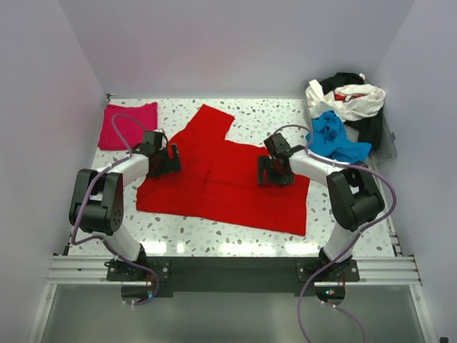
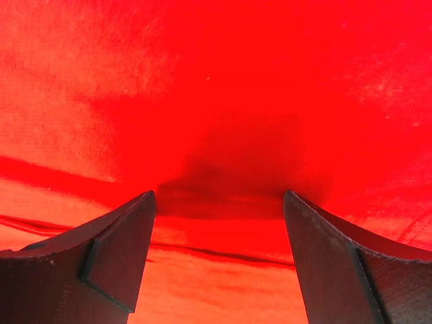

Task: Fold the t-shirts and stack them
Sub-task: Fold the tshirt

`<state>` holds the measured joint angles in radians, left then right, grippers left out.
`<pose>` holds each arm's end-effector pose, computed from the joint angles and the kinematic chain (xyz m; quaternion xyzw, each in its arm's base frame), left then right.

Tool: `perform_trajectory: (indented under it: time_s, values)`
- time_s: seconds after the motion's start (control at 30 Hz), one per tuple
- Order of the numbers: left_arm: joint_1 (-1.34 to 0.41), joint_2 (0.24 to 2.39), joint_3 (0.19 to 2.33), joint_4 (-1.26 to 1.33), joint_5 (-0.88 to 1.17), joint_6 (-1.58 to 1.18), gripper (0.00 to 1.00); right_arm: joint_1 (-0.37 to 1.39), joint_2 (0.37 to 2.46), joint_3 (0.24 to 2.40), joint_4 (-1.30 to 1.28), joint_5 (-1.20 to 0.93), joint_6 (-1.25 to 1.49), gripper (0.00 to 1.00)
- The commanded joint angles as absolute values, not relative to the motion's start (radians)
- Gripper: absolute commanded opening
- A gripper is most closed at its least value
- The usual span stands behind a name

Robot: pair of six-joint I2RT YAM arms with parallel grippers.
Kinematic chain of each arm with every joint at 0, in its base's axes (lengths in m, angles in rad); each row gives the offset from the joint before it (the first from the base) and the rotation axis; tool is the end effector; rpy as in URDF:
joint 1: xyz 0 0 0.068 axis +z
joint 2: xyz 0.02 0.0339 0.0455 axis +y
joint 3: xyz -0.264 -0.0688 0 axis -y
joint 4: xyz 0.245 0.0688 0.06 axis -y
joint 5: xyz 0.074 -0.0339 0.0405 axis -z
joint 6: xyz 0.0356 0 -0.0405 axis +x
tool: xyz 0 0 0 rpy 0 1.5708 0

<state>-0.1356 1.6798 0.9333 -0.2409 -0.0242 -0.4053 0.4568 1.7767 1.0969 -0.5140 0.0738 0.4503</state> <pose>0.3268 -0.0437 0.1621 -0.1322 0.9485 -0.0657 0.2802 0.3086 0.1487 0.1628 0.0037 0.9816 0.0495 0.1842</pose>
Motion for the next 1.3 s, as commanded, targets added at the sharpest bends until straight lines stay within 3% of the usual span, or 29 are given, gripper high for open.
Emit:
perform_trajectory:
  time_s: [0.0,0.3,0.6,0.9,1.27]
  values:
    - [-0.086,1.663,0.874,-0.382,-0.083,-0.397,0.93,0.472,1.792,1.019,-0.672,-0.024,0.495,0.80]
    - [-0.060,1.618,0.835,-0.402,-0.098,-0.380,0.94,0.593,1.761,1.034,-0.758,-0.014,0.538,0.80]
    - [-0.064,1.588,0.902,-0.449,-0.130,-0.353,0.94,0.600,1.720,1.135,-0.848,0.066,0.540,0.82]
    - [-0.126,1.646,1.290,-0.496,-0.132,-0.310,0.94,0.464,1.654,1.249,-0.894,0.138,0.496,0.83]
    - [-0.345,2.008,1.764,-0.528,-0.156,-0.278,0.94,0.247,1.585,1.138,-0.749,0.156,0.492,0.82]
